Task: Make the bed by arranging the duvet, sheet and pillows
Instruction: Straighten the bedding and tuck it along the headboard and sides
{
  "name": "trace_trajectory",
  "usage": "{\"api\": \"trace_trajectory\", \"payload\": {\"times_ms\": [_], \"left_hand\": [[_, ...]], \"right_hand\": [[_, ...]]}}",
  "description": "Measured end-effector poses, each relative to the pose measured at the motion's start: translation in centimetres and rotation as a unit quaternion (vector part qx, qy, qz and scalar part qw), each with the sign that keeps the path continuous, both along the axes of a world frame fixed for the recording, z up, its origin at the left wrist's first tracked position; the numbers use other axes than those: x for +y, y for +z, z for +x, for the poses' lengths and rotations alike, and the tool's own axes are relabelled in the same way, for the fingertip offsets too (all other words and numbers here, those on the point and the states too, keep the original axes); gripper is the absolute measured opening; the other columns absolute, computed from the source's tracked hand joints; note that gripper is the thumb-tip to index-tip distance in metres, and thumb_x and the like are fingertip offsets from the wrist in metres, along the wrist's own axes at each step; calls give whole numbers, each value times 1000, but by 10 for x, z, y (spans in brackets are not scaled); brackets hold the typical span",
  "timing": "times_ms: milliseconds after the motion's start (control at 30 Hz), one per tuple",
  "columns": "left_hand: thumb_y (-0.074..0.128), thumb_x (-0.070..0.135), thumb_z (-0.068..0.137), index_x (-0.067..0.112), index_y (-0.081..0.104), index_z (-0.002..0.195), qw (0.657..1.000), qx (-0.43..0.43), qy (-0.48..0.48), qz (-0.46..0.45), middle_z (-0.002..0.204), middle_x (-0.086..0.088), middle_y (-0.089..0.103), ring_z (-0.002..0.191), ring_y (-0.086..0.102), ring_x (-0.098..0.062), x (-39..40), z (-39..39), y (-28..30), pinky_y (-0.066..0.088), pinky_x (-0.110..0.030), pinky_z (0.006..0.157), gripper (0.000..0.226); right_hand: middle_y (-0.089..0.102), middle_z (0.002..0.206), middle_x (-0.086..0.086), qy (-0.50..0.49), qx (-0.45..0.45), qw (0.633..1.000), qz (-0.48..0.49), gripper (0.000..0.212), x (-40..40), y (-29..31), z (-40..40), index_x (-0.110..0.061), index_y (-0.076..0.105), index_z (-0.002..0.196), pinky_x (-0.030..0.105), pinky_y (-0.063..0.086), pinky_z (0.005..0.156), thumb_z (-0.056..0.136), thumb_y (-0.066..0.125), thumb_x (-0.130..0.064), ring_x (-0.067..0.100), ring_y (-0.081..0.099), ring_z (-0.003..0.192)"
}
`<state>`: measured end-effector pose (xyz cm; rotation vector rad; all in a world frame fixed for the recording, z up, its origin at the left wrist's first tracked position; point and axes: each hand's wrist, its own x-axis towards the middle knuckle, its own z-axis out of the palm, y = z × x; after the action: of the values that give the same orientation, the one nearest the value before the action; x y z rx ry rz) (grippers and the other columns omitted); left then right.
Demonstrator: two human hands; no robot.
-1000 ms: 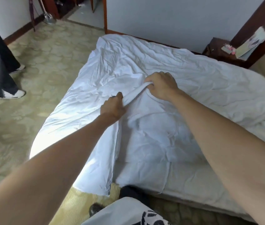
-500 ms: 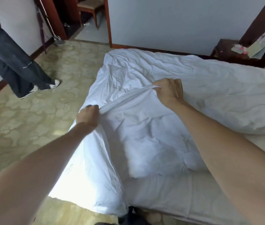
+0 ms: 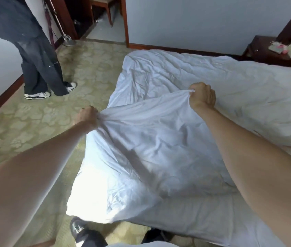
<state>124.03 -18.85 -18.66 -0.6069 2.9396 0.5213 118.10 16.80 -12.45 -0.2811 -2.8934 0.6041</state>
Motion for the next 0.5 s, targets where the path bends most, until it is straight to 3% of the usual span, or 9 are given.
{"api": "trace_trajectory", "payload": {"times_ms": [67, 167, 233, 300, 367, 433, 500], "left_hand": [[48, -3, 82, 14, 55, 59, 999, -5, -3, 49, 70, -13, 60, 85, 65, -36, -12, -11, -1, 41, -31, 58, 29], [53, 1, 85, 6, 72, 81, 993, -3, -25, 113, 77, -11, 60, 78, 60, -24, -29, -32, 3, 40, -28, 63, 19], [56, 3, 85, 2, 74, 88, 987, -1, -57, 149, 79, -12, 60, 74, 57, -20, -37, -45, 3, 42, -28, 62, 19], [59, 6, 85, 2, 75, 88, 980, -3, -97, 174, 78, -13, 61, 66, 57, -21, -40, -55, 8, 46, -24, 51, 16], [61, 11, 85, 2, 75, 87, 970, -20, -137, 202, 75, -14, 64, 57, 57, -20, -44, -62, 11, 46, -20, 40, 17], [61, 13, 85, 3, 75, 91, 958, -47, -170, 225, 76, -12, 65, 57, 59, -21, -46, -69, 14, 49, -21, 40, 18], [61, 12, 85, 3, 72, 99, 946, -67, -189, 255, 88, -15, 66, 65, 63, -23, -45, -74, 19, 54, -26, 46, 21]], "right_hand": [[68, 113, 18, -30, -17, 999, -24, 40, -17, -7, -2, -17, 74, 99, 37, 47, 94, 85, 46, 7, 37, 62, 108], [64, 121, 16, -51, -71, 995, -40, 35, -49, -19, -2, -15, 72, 110, 33, 49, 92, 88, 50, 1, 34, 61, 114], [64, 120, 15, -15, -91, 995, -31, 24, -80, -27, 7, -13, 69, 108, 31, 49, 91, 87, 60, -6, 32, 61, 113], [64, 119, 14, 37, -117, 989, -80, 28, -119, -35, 24, -9, 67, 112, 29, 47, 89, 85, 72, -16, 30, 62, 111], [60, 123, 7, 102, -237, 959, -115, 47, -164, -38, 49, -11, 61, 125, 25, 44, 92, 87, 74, -35, 23, 59, 113], [54, 132, 0, 157, -356, 915, -103, 64, -206, -40, 75, -17, 53, 137, 27, 41, 104, 86, 69, -51, 18, 53, 121], [57, 133, 1, 167, -377, 902, -125, 63, -234, -47, 96, -17, 52, 138, 30, 41, 104, 87, 69, -50, 20, 54, 121]]}}
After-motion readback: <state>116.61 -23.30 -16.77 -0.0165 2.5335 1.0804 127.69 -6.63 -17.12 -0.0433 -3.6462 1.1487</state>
